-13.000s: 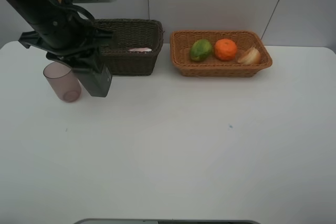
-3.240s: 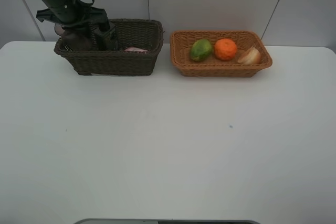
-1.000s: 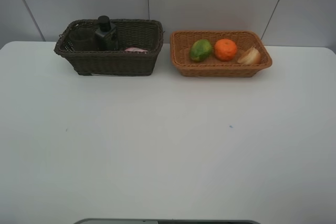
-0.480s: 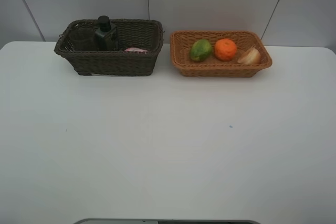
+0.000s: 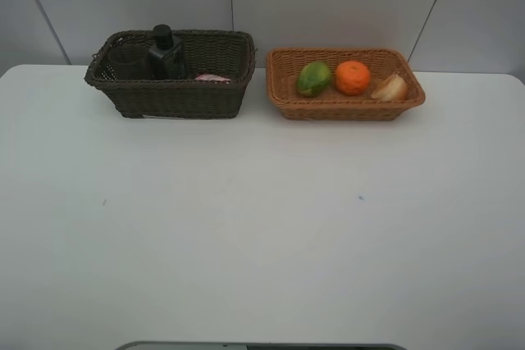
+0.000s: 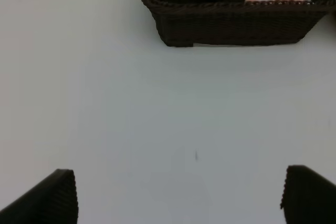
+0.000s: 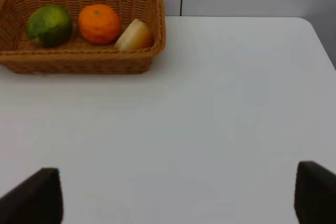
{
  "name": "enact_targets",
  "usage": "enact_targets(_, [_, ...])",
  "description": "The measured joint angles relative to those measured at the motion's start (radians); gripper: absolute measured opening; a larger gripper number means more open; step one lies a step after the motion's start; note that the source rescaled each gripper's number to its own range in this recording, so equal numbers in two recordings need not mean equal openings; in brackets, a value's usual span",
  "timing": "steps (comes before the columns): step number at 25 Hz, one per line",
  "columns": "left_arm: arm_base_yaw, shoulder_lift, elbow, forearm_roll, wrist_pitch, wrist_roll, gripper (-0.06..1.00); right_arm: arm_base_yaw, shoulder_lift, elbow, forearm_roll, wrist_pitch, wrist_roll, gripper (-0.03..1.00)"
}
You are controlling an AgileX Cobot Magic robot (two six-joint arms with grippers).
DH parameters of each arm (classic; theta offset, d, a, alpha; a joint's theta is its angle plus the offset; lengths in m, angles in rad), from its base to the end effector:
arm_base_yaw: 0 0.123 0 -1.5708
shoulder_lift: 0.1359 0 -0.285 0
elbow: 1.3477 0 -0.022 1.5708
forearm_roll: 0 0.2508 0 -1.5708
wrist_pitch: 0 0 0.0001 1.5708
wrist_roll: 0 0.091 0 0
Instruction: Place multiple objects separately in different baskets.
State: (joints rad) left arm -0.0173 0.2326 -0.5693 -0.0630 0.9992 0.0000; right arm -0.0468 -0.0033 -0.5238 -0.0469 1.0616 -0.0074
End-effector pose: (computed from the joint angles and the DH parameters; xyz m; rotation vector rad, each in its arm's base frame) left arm 0.0298 -0.0053 0.2994 0.0129 2.1455 -0.0868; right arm -0.0084 -0.0033 0.2838 0.0427 2.0179 -0.0903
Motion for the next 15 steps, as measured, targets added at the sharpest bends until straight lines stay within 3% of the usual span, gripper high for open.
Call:
enact_targets(10, [0.000,-0.135,0.040,0.001,0.032,-0.039,1.00,0.000,0.000,0.000,0.000,0.000,0.000,0.88])
enact_targets(15, [0.000,-0.193,0.048,0.051,0.073,-0.039,1.00,0.000,0.000,0.000,0.000,0.000,0.000,0.88])
